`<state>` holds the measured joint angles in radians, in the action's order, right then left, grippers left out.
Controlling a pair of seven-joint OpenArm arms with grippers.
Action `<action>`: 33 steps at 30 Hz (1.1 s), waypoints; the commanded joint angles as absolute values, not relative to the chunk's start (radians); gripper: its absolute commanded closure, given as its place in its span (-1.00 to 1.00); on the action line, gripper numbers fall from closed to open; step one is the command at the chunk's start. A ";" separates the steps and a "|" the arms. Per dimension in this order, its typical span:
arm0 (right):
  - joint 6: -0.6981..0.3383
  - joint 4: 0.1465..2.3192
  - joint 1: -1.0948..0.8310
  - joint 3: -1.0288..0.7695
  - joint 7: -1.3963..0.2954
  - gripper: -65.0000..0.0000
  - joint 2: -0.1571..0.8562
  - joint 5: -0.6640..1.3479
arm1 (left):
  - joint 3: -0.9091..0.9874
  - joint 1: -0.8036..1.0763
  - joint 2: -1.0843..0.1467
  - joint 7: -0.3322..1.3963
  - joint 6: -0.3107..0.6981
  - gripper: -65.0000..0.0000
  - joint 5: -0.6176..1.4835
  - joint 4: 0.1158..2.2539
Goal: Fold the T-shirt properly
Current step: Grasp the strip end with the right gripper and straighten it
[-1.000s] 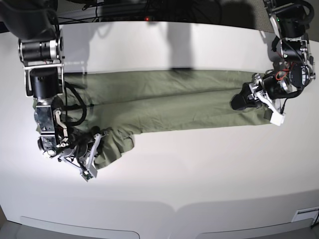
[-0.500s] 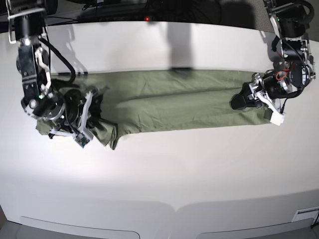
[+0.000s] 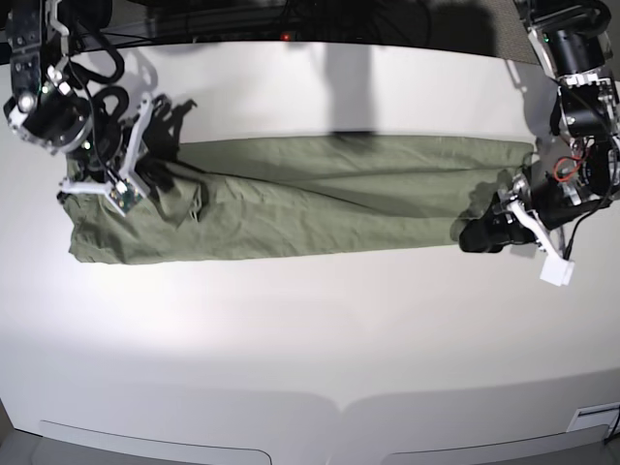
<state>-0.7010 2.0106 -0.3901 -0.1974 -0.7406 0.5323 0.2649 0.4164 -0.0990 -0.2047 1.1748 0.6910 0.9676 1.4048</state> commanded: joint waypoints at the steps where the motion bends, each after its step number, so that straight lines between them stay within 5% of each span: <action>1: -0.698 2.034 -0.403 -0.215 -0.726 1.00 0.551 0.274 | 0.417 -0.116 -0.216 1.159 0.698 0.31 0.997 1.428; 22: -0.698 2.036 -0.486 -0.230 -0.655 1.00 0.629 0.244 | 0.417 -0.023 -0.216 1.170 0.698 0.31 0.996 1.434; 33: -0.687 1.935 -0.315 -0.230 -0.603 1.00 0.607 0.239 | 0.417 0.017 -0.216 1.143 0.698 0.31 0.997 1.434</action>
<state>-0.6933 1.9213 -0.3202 -0.2218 -0.6201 0.5903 0.2386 0.4145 0.0315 -0.2047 1.1591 0.6907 0.9665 1.4143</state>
